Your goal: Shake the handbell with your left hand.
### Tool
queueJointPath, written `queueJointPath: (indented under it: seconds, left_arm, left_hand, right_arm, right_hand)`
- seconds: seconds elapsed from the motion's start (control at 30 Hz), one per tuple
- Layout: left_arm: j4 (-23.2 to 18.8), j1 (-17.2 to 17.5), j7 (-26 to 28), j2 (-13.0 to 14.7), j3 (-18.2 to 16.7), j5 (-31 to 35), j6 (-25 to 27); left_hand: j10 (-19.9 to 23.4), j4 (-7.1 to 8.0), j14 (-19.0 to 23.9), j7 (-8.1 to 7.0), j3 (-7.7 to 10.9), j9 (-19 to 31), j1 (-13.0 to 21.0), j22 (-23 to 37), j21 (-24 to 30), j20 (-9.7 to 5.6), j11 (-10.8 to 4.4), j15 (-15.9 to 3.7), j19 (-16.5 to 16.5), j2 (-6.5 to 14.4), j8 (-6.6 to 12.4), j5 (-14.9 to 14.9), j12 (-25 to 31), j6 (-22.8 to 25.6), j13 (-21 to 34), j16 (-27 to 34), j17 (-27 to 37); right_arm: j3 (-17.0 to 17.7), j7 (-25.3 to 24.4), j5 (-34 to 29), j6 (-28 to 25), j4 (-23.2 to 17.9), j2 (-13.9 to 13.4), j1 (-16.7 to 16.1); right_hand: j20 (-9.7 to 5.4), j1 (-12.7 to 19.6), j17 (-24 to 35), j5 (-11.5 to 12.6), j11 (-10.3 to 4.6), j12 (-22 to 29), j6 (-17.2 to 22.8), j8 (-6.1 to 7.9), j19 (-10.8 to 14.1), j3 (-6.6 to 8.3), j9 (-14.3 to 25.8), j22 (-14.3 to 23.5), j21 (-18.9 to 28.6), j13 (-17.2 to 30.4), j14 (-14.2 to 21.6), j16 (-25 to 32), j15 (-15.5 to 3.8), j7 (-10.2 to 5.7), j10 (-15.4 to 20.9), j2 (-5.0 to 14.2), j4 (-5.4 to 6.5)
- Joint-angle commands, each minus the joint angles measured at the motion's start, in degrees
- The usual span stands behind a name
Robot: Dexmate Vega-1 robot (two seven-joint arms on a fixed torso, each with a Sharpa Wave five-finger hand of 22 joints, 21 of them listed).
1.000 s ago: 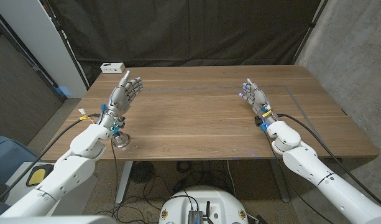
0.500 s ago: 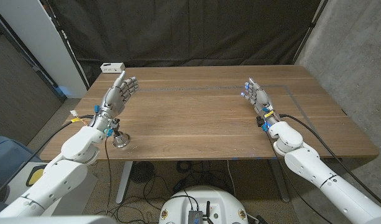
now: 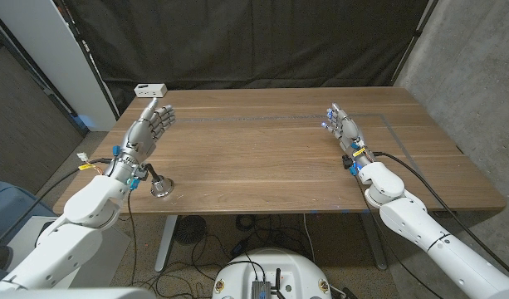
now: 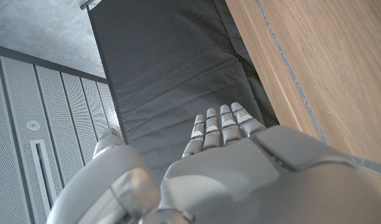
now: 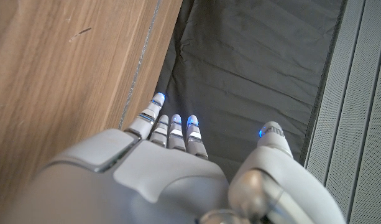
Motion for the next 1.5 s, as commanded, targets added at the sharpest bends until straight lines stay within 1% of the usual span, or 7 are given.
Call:
queueJointPath:
  seconds: [0.03, 0.57, 0.73, 1.07, 1.17, 1.27, 1.5]
  left_arm:
    - [-1.82, 4.39, -1.35, -2.14, -4.94, 1.24, -0.28]
    - [-4.03, 9.09, -3.60, -5.33, -11.35, 3.71, 0.09]
    - [-3.59, 9.94, -4.48, -6.56, -13.38, 4.78, -0.34]
    - [-1.73, 10.55, -6.84, -9.01, -15.74, 6.60, -3.22]
    - [-0.92, 10.41, -7.10, -9.80, -16.09, 8.13, -4.95]
    - [-0.66, 10.79, -5.53, -11.12, -16.92, 11.87, -6.58]
    - [-1.68, 11.50, -0.89, -13.24, -19.25, 20.17, -5.57]
  left_hand:
    - [0.71, -0.41, 0.99, 0.87, 0.03, 0.05, 0.69, 0.09, -0.31, 0.22, -0.33, 0.17, 0.73, 0.05, -0.21, -0.22, -0.08, 0.66, 0.33, 0.07, 0.09]
    - [1.20, -0.61, 1.53, 0.93, 0.06, 0.06, 0.90, 0.10, -0.31, 0.31, -0.38, -0.05, 1.55, 0.07, -0.33, -0.31, -0.16, 1.01, 0.35, -0.05, 0.10]
    - [1.26, -0.66, 1.66, 0.91, 0.07, 0.06, 0.94, 0.10, -0.35, 0.28, -0.46, -0.13, 1.63, 0.07, -0.38, -0.33, -0.20, 1.03, 0.36, -0.07, 0.10]
    - [1.75, -0.81, 2.14, 0.62, 0.12, 0.07, 1.12, 0.10, -0.38, 0.38, -0.67, -0.35, 2.01, 0.10, -0.24, -0.39, -0.16, 1.68, 0.37, -0.06, 0.10]
    - [2.06, -0.90, 2.42, 0.45, 0.15, 0.07, 1.23, 0.10, -0.35, 0.48, -0.80, -0.34, 2.32, 0.08, -0.22, -0.42, -0.11, 1.90, 0.38, -0.04, 0.10]
    - [2.40, -1.00, 2.71, 0.37, 0.21, 0.07, 1.38, 0.10, -0.38, 0.55, -0.76, -0.48, 2.43, 0.11, -0.16, -0.45, -0.04, 2.19, 0.39, 0.00, 0.10]
    - [3.18, -1.31, 3.41, 0.15, 0.45, 0.09, 1.88, 0.09, -0.33, 0.54, -1.03, -0.63, 3.13, 0.31, 0.08, -0.52, 0.09, 3.25, 0.41, 0.04, 0.08]
  right_arm:
    - [0.12, -1.04, -0.57, -0.68, -1.19, -0.18, -0.58]
    - [-0.19, -1.88, -1.81, 0.23, -1.90, 0.48, -1.04]
    - [-0.29, -2.52, -2.15, 0.18, -2.36, 0.77, -1.31]
    - [-0.71, -3.75, -3.37, -0.25, -3.65, 1.00, -1.88]
    - [-0.87, -4.62, -4.04, -0.65, -4.41, 1.15, -2.03]
    - [-1.09, -5.63, -4.90, -1.34, -5.37, 1.22, -2.18]
    - [-1.48, -6.73, -5.80, -1.50, -5.79, 1.83, -2.55]
  right_hand:
    - [0.07, 0.73, 0.11, -0.18, 0.26, 0.09, 0.38, 0.06, 0.71, 0.36, 0.12, 0.11, -0.14, 0.25, 0.48, 0.38, 0.05, -0.19, 0.29, 0.03, -0.10]
    - [0.02, 0.90, 0.12, -0.24, 0.13, 0.01, 0.09, -0.15, 0.91, 0.37, 0.12, 0.10, -0.19, 0.25, 0.67, 0.35, 0.13, -0.36, 0.50, 0.03, -0.16]
    - [0.00, 0.90, 0.12, -0.25, 0.05, 0.01, 0.11, -0.16, 0.98, 0.37, 0.12, 0.10, -0.18, 0.25, 0.70, 0.35, 0.10, -0.36, 0.56, 0.04, -0.16]
    - [0.07, 0.92, 0.13, -0.27, 0.07, 0.01, 0.13, -0.17, 1.05, 0.36, 0.13, 0.10, -0.19, 0.26, 0.90, 0.40, 0.17, -0.36, 0.69, 0.03, -0.16]
    - [0.16, 1.11, 0.13, -0.25, 0.20, 0.03, 0.18, -0.16, 1.17, 0.51, 0.13, 0.10, -0.17, 0.26, 0.95, 0.40, 0.21, -0.29, 0.84, 0.29, -0.19]
    - [0.14, 1.41, 0.12, -0.21, 0.16, 0.02, 0.17, -0.17, 1.18, 0.78, 0.13, 0.10, -0.18, 0.25, 0.97, 0.38, 0.17, -0.31, 0.87, 0.70, -0.23]
    - [0.06, 1.99, 0.07, -0.21, 0.05, -0.03, 0.19, -0.18, 1.26, 1.16, 0.13, 0.09, -0.20, 0.25, 1.05, 0.34, 0.13, -0.33, 0.90, 1.13, -0.42]
